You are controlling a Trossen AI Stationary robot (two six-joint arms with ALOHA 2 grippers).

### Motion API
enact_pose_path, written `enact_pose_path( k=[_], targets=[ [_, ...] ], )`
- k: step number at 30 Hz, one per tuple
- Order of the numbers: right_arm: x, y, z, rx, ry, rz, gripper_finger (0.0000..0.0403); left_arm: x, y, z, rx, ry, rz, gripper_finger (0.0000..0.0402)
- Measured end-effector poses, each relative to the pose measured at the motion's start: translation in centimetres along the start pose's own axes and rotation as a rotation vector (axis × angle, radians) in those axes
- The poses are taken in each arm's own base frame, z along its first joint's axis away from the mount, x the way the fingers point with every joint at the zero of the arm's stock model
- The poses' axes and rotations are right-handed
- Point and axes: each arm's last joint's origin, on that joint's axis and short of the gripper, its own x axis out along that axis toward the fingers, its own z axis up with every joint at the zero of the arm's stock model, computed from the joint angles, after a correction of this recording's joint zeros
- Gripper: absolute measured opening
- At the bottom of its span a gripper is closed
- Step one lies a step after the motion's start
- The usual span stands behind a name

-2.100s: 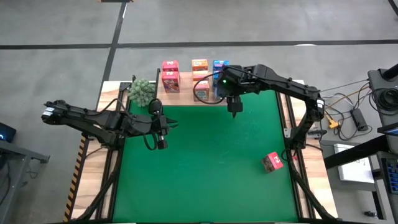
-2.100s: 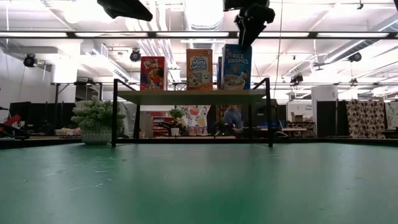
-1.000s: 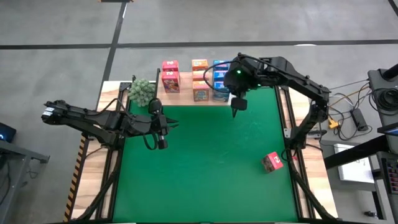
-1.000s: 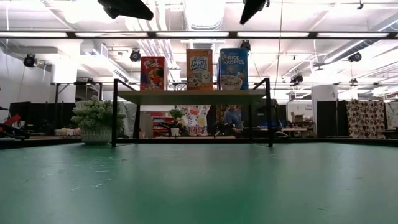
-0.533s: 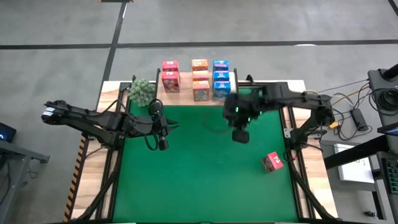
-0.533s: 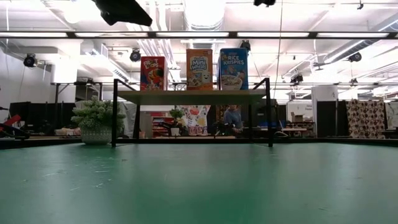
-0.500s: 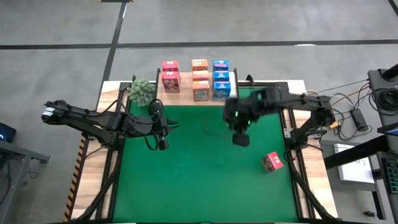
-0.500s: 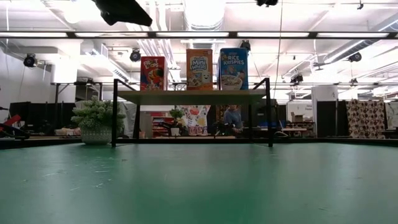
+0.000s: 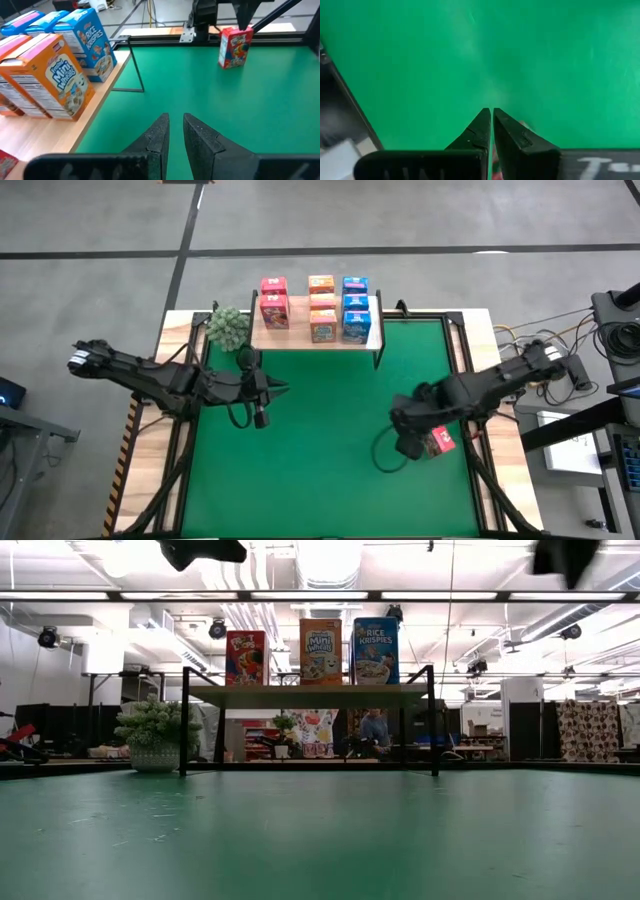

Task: Stack cereal on shelf
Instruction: Put the red cereal box on the shelf aligned with the other red cereal boxes

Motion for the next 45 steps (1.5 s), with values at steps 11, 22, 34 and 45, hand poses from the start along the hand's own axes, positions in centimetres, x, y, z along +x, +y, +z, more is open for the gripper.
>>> enact_pose_path(
  k=[11,22,34,45],
  targets=[
    [1.3,-4.1,-8.1,0.493,0.024,-0.019,0.0024,-0.5,-1.1,0.3,-0.023,-0.043,-0.051,0.0039],
    [2.4,-4.6,-8.9,0.537,0.095,-0.037,0.0186,-0.5,-1.1,0.3,0.010,-0.046,-0.051,0.0039],
    [4.1,-4.0,-8.7,0.528,0.164,-0.111,0.0302,-0.5,-1.1,0.3,0.017,-0.046,-0.050,0.0039],
    [5.9,-3.5,-8.4,0.515,0.187,-0.191,0.0251,-0.5,-1.1,0.4,0.031,-0.051,-0.050,0.0039]
  ],
)
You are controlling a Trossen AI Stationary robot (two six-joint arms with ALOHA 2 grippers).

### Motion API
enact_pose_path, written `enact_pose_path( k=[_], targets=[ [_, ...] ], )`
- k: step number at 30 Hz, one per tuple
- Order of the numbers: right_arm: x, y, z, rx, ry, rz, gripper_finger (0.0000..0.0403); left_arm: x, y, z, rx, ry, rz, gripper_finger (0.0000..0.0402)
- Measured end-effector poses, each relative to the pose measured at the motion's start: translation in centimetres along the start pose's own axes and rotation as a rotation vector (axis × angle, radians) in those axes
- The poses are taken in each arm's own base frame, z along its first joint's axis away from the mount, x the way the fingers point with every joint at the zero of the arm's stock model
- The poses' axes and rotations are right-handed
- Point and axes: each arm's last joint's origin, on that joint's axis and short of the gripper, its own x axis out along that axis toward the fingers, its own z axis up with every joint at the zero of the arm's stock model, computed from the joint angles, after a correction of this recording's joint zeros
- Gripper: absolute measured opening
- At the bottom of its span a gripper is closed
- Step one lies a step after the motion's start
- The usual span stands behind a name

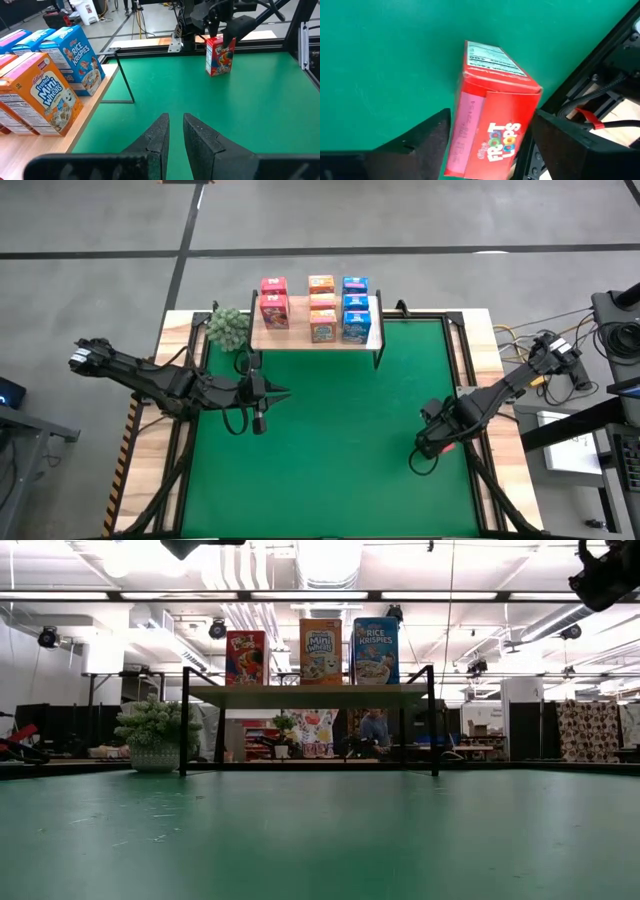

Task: Stack cereal on shelf
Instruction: Put the red cereal box on the shelf aligned with the other red cereal boxes

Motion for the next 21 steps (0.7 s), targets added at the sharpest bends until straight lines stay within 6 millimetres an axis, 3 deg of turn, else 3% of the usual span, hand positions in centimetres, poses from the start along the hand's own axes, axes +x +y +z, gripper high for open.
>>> enact_pose_path(
  k=[10,16,21],
  targets=[
    [-0.1,0.2,0.2,-0.017,-0.052,0.019,0.0182,0.0,0.0,0.2,-0.009,-0.016,-0.001,0.0039],
    [-0.3,1.7,0.7,-0.129,-0.177,0.173,0.0172,0.9,-0.5,0.3,-0.018,-0.033,-0.002,0.0039],
    [-1.1,3.4,2.5,-0.283,-0.321,0.335,0.0171,2.5,-1.5,-0.1,-0.015,-0.022,-0.007,0.0039]
  ],
)
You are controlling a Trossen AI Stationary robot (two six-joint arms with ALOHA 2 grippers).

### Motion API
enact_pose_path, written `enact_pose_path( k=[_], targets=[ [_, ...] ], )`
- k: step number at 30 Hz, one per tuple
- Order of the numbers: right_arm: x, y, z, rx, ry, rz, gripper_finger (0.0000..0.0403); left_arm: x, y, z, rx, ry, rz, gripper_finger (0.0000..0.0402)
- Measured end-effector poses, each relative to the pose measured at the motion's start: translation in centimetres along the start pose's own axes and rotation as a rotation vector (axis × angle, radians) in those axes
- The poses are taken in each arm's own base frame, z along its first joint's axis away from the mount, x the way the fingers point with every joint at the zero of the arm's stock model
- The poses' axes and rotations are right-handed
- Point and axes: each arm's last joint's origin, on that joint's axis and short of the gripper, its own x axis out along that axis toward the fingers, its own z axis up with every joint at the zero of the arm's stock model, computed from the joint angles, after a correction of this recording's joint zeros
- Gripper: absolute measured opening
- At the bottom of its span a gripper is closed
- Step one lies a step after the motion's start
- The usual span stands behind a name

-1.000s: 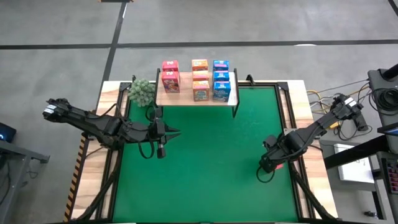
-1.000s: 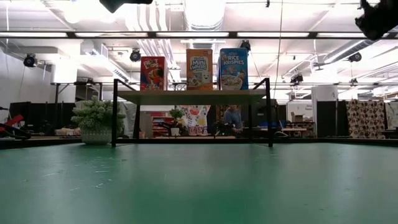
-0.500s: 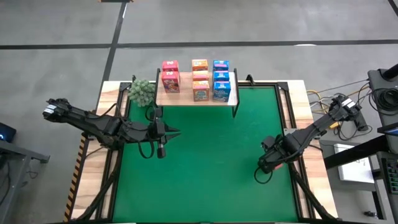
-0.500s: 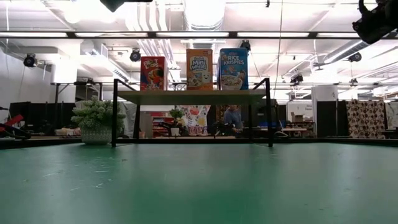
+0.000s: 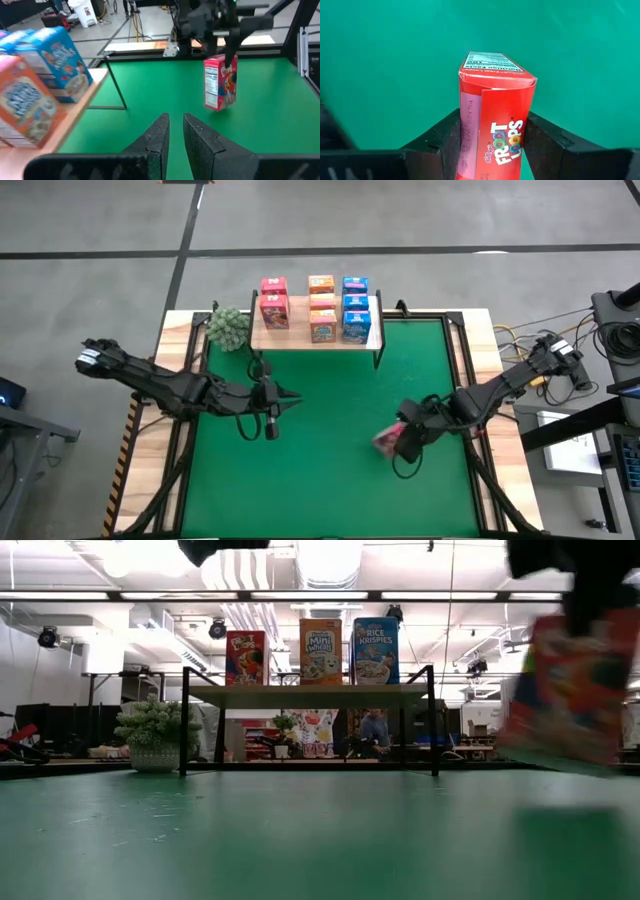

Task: Stack cereal on shelf
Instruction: Put the red cereal box on the shelf aligned with the other red cereal boxes

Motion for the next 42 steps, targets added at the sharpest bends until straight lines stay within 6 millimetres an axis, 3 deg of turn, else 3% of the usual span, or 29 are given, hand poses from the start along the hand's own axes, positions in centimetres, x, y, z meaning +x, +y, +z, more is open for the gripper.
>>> enact_pose_path(
  k=[8,19,26,34,42],
  targets=[
    [0.0,0.7,4.6,-0.313,-0.243,0.158,0.0171,2.1,-1.6,-0.5,-0.008,-0.010,-0.017,0.0039],
    [0.9,-0.6,8.4,-0.593,-0.366,0.070,0.0171,2.4,-2.0,0.0,-0.073,-0.012,-0.074,0.0047],
    [2.0,0.6,10.3,-0.761,-0.362,0.007,0.0171,2.6,-2.2,-0.2,-0.104,0.006,-0.122,0.0127],
    [2.6,3.5,13.1,-0.963,-0.379,-0.027,0.0171,4.1,-2.9,-1.7,-0.096,0.073,-0.107,0.0240],
    [3.0,5.7,15.1,-1.091,-0.368,-0.056,0.0171,5.5,-3.3,-3.0,-0.071,0.129,-0.020,0.0248]
  ],
)
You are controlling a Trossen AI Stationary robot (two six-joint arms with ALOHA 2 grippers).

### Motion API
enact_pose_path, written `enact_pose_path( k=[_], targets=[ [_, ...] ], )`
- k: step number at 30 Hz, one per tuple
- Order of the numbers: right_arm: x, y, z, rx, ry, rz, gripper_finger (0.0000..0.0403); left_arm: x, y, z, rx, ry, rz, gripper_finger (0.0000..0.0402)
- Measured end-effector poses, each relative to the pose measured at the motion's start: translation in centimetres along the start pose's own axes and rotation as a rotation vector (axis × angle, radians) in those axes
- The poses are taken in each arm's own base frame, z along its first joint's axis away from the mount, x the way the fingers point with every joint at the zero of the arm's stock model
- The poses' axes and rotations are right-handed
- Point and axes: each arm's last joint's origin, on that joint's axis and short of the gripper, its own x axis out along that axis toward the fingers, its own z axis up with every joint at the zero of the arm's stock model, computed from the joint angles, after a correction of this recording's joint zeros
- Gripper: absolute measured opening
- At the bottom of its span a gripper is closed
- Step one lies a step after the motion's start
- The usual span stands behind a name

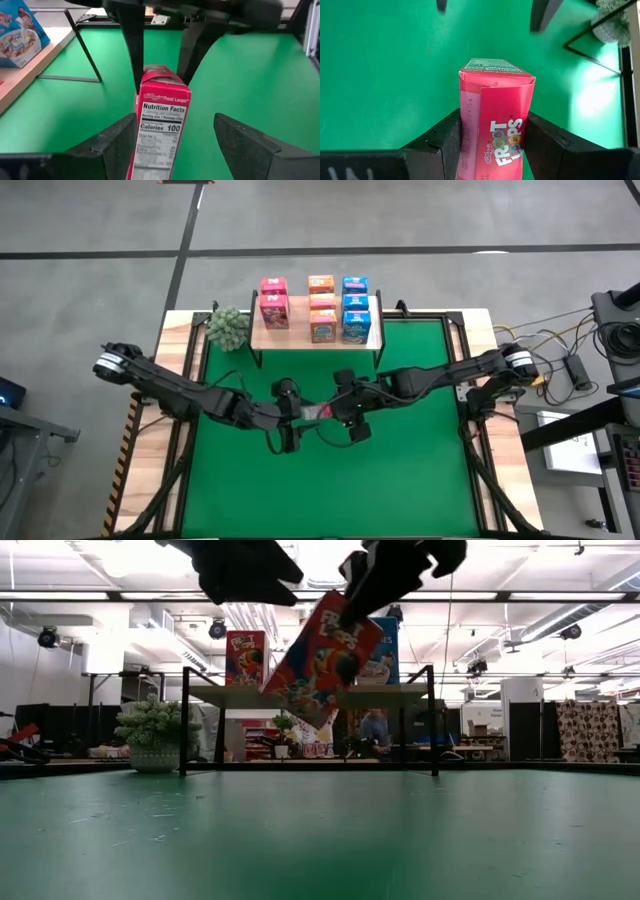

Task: Stack cereal on shelf
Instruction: Put the red cereal box on the shelf aligned with the other red cereal boxes

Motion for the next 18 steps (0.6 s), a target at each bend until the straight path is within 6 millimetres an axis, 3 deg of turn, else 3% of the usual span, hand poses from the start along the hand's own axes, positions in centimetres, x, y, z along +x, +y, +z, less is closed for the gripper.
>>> enact_pose_path(
  k=[5,18],
  targets=[
    [0.3,-0.6,0.8,-0.022,-0.013,-0.011,0.0171,0.6,-0.2,-0.5,0.024,0.019,0.005,0.0242],
    [0.5,-1.7,0.6,-0.009,-0.010,-0.028,0.0171,0.8,0.3,-1.1,0.048,0.051,0.146,0.0241]
  ],
)
